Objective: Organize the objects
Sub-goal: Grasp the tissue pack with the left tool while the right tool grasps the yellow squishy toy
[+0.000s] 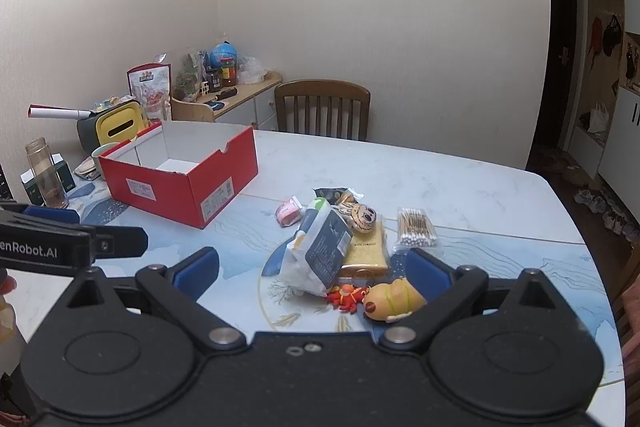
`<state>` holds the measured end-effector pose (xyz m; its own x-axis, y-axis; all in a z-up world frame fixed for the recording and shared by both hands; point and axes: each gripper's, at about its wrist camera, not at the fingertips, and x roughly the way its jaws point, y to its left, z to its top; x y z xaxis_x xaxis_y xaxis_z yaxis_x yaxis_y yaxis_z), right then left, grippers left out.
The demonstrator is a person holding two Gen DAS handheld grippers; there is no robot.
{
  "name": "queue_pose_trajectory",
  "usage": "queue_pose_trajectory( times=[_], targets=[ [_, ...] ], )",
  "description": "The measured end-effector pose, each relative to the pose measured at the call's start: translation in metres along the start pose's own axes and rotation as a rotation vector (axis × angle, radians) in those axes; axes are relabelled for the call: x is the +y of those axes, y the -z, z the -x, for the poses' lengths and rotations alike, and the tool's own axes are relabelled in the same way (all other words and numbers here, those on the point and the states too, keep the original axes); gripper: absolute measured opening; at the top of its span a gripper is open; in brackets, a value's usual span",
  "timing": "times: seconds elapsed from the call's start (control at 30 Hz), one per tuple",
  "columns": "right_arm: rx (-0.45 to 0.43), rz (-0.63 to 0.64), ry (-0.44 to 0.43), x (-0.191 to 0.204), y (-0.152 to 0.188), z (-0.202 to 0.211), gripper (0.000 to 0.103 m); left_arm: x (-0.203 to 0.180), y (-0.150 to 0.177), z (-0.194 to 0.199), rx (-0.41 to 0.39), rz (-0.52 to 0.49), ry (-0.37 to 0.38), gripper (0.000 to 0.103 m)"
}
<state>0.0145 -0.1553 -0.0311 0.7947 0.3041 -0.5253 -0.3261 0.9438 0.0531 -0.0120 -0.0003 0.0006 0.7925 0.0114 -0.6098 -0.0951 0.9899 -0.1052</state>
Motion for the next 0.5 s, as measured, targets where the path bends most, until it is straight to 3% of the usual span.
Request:
queue_pose_trajectory(
  times=[0.3,0.5],
  targets=[
    [0.029,-0.001,0.032,-0.013,-0.001,-0.016,0.097,-0.006,-0.013,-0.016,-0.012,-0.041,-0.020,0.103],
    [0.077,-0.004,0.086,-0.025,0.003,-0.043,0.094,-0.011,-0.023,-0.050,0.021,-0.079,0.007,0.102]
  ],
)
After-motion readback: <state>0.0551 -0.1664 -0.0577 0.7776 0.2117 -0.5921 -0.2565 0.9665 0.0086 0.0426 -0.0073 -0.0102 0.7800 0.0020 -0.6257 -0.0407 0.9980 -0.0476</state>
